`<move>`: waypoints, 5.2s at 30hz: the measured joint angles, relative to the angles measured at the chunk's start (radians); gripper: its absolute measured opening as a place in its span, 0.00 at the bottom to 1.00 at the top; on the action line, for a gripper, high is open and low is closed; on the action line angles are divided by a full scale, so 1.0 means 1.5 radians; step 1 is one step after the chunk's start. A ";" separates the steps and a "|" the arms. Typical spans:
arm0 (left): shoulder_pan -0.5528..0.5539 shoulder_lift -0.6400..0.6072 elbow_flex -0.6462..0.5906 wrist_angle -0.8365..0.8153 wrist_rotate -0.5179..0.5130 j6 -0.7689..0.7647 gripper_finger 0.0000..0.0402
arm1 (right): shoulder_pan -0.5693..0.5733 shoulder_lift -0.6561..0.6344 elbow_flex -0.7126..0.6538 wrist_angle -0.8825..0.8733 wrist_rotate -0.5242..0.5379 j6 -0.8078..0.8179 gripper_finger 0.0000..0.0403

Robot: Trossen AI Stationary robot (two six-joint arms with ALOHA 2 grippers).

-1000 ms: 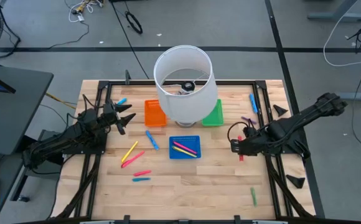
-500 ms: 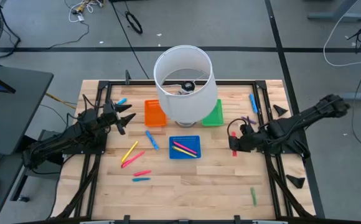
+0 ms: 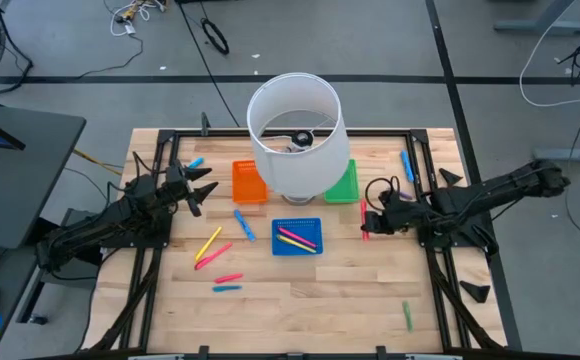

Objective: Pick & Place Markers
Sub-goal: Put the red large highlighter pen into the green bin, then put the top right blue large highlighter pen into the green bin

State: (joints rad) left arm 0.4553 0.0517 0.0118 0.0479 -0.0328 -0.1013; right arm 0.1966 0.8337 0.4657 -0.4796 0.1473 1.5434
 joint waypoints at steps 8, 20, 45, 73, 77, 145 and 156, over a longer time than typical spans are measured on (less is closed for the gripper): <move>0.000 0.000 0.000 0.000 0.000 0.000 0.63 | -0.072 0.000 -0.008 0.045 -0.004 -0.089 0.16; 0.000 0.000 0.000 0.000 0.000 0.000 0.63 | -0.242 0.000 -0.008 0.085 -0.104 -0.191 0.16; 0.000 0.000 0.000 0.000 0.000 0.000 0.63 | -0.523 0.167 -0.008 0.334 -0.396 -0.257 0.16; 0.000 0.000 0.000 0.000 0.000 0.000 0.63 | -0.540 0.304 -0.008 0.413 -0.452 -0.285 0.27; 0.000 0.000 0.000 0.000 0.000 0.000 0.63 | -0.540 0.304 -0.008 0.414 -0.436 -0.287 0.30; 0.000 0.000 0.000 0.000 0.000 0.000 0.63 | -0.497 0.248 0.291 -0.431 0.037 -0.424 0.31; 0.000 0.000 0.000 0.000 0.000 0.000 0.63 | -0.517 0.256 0.291 -0.429 0.019 -0.417 0.31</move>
State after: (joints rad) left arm 0.4553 0.0517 0.0119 0.0479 -0.0329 -0.1014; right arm -0.5787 1.2171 0.9016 -1.1225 0.1760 0.9178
